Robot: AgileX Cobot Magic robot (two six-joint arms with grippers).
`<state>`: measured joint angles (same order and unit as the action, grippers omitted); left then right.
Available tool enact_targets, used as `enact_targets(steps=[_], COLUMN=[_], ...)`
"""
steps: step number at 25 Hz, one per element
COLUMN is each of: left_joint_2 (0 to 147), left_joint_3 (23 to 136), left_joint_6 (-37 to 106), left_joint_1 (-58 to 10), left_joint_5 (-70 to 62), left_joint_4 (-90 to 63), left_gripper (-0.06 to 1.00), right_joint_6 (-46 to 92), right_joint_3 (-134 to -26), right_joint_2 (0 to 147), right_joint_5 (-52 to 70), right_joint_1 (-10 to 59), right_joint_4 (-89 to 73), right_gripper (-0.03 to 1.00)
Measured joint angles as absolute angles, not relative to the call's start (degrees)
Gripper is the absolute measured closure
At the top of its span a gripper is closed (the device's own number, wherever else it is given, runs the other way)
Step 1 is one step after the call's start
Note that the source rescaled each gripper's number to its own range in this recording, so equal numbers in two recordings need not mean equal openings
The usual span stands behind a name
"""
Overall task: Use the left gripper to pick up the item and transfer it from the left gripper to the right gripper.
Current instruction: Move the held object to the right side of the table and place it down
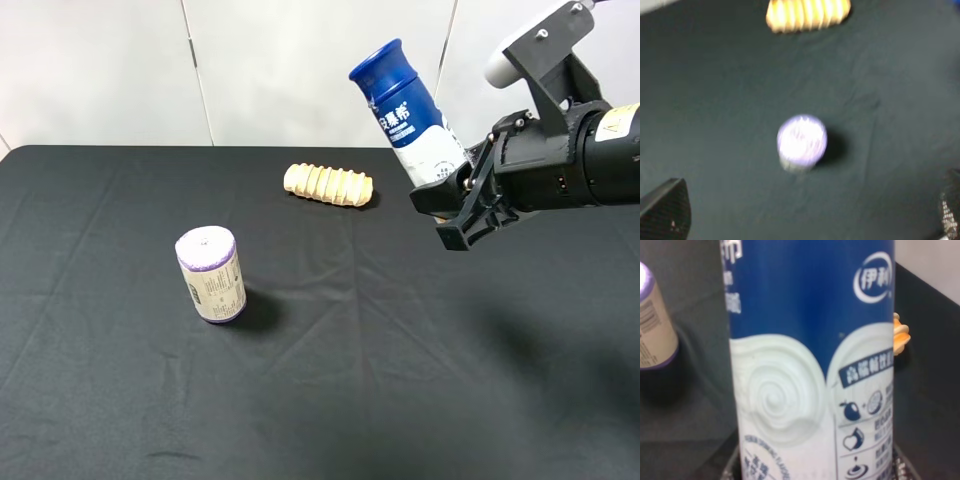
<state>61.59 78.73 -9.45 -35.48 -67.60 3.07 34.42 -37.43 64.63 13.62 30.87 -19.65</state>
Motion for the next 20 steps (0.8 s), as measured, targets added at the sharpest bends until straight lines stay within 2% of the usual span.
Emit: enact_targets(steps=[10,20], left_joint_2=[37.11,13.01], left_joint_3=[49.08,35.13], left_joint_6=[-9.50,-9.39], left_joint_1=[-35.48,-35.48], left_joint_5=[-61.17,-60.93], left_joint_4=[3.26,3.39], left_gripper=[-0.05,-0.05], right_joint_6=[32.31,31.46], right_joint_3=[-37.43,-37.43], right_joint_2=[64.63,64.63], right_joint_5=[13.62,14.49], right_joint_1=[30.87,30.87], right_joint_4=[-19.65,-19.65], right_gripper=[0.97,0.97])
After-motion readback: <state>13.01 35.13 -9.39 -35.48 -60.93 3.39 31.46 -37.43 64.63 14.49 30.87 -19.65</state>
